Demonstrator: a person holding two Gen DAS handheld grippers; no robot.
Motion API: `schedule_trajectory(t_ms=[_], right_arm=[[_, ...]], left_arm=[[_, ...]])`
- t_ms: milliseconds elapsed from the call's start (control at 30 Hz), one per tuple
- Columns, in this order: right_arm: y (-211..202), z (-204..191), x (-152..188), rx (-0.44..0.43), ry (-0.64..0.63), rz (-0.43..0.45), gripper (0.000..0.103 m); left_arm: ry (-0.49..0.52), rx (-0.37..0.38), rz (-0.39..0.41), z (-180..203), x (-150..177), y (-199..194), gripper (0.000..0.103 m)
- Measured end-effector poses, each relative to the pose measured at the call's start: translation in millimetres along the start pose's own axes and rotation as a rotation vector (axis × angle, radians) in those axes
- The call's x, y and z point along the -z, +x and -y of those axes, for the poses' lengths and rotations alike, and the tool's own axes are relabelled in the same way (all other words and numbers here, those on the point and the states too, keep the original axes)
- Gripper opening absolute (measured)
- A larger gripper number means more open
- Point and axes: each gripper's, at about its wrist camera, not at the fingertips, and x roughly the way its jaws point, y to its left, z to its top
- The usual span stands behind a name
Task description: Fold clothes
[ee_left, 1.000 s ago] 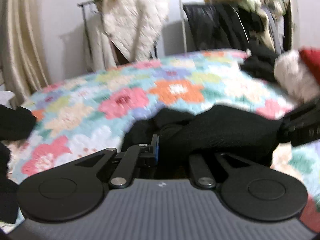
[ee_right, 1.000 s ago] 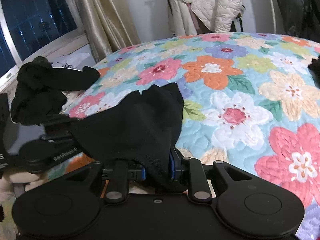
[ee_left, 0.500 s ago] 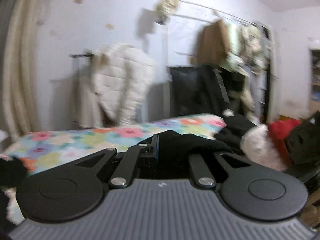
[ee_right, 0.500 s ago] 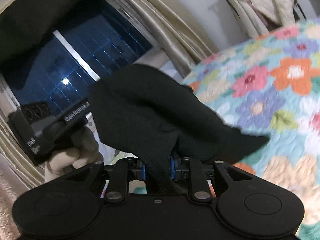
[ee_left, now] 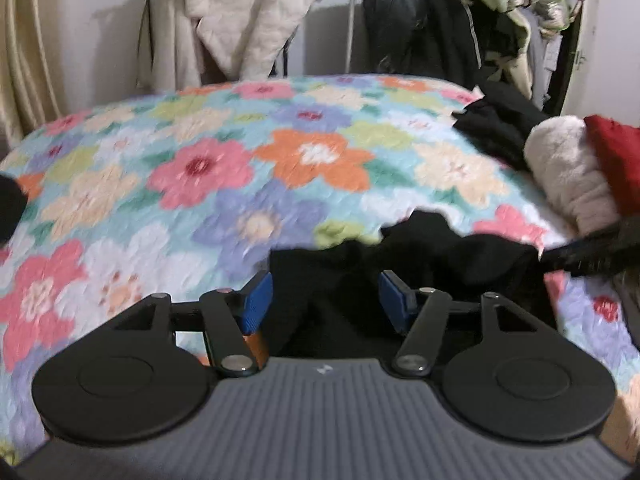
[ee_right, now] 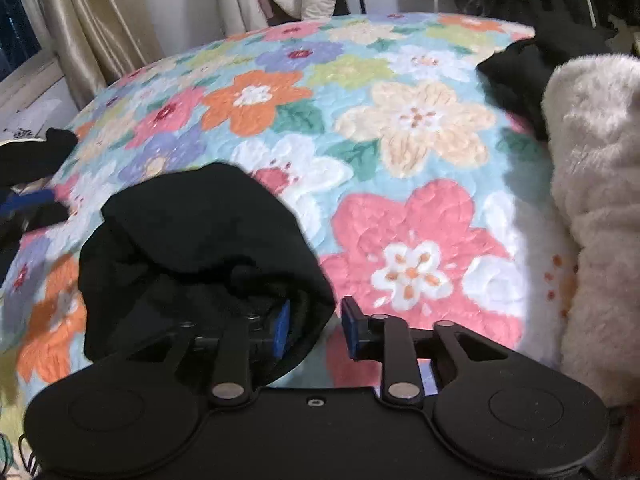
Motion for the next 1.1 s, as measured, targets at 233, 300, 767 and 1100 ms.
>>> schedule_trajectory(t_ms=[233,300,767,1100], right_arm=[[-29,-24,2,0.126,-0.22,0.128,0.042],[-31,-34,-4,0.033,-0.266,0.19,0.042],[6,-77,-45,-0.074,-0.541,0.154,0.009],[10,23,-37,0.035,-0.153,0.215,0.008]], left_arm=[[0.006,0.029,-0.067,-2,27,14,0.067],[-0.009,0.043,-0.086,-1,29,20,0.067],[0.005,0.085,-0.138,8,48,27,0.068],[-0.057,0.079,-0.157,5,41,39,0.068]])
